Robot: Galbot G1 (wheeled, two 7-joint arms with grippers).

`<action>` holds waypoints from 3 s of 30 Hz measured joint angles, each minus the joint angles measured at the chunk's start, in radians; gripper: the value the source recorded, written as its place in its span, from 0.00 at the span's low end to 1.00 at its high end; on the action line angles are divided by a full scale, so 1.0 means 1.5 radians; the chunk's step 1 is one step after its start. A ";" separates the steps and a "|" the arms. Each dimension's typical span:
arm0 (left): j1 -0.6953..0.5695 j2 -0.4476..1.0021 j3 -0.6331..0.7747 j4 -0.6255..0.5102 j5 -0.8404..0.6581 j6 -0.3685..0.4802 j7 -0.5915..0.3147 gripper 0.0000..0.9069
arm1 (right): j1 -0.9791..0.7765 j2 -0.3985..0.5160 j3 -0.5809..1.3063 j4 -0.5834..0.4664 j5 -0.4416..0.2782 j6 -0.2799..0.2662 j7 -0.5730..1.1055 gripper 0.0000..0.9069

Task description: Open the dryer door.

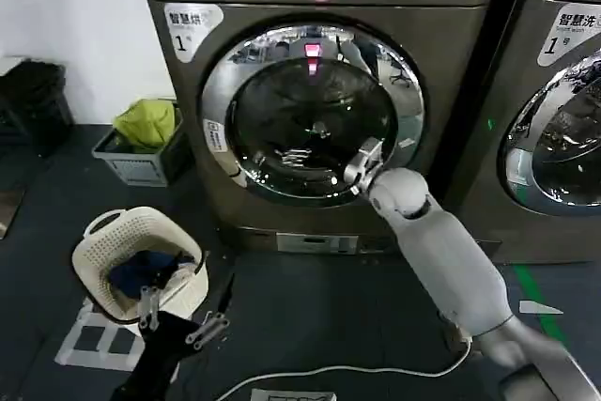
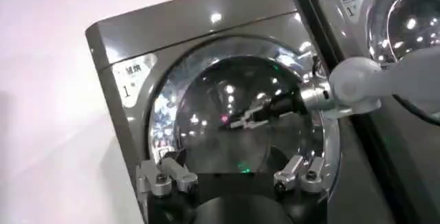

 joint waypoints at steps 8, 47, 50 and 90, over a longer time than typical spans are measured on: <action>0.000 0.001 0.000 0.000 -0.001 0.000 0.000 1.00 | 0.007 0.020 -0.013 -0.011 -0.008 -0.009 0.016 1.00; -0.005 -0.003 -0.001 0.000 -0.002 -0.005 0.000 1.00 | 0.061 0.121 -0.073 -0.109 -0.054 -0.023 0.043 1.00; -0.005 -0.003 -0.001 -0.003 -0.003 -0.005 0.000 1.00 | 0.066 0.131 -0.075 -0.117 -0.059 -0.023 0.044 1.00; -0.015 0.001 -0.009 0.014 -0.016 -0.007 0.000 1.00 | 0.065 0.059 -0.095 -0.071 0.066 -0.018 -0.203 1.00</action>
